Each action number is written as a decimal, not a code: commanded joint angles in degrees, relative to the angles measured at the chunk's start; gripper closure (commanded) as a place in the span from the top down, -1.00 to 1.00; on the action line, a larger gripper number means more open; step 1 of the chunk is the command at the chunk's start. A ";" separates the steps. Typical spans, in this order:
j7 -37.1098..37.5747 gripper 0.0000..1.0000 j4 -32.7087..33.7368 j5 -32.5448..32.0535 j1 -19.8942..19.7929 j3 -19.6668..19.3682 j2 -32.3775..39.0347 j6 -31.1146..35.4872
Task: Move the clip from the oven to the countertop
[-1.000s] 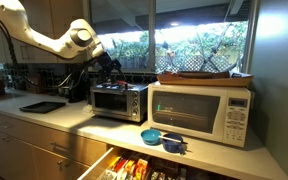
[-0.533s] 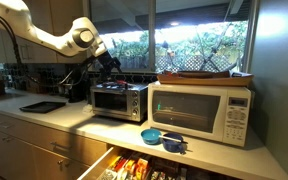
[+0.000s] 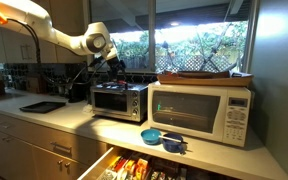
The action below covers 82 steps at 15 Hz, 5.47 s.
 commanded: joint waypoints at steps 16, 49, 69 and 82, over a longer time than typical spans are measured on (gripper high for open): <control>-1.56 0.29 13.73 8.17 3.36 -3.47 12.92 -4.61; -18.02 -0.86 -0.19 14.24 7.96 0.91 -4.95 -26.38; -9.61 -0.89 5.59 7.65 18.39 7.71 10.41 -21.70; -2.10 -0.88 22.59 0.58 27.05 4.03 30.94 -31.13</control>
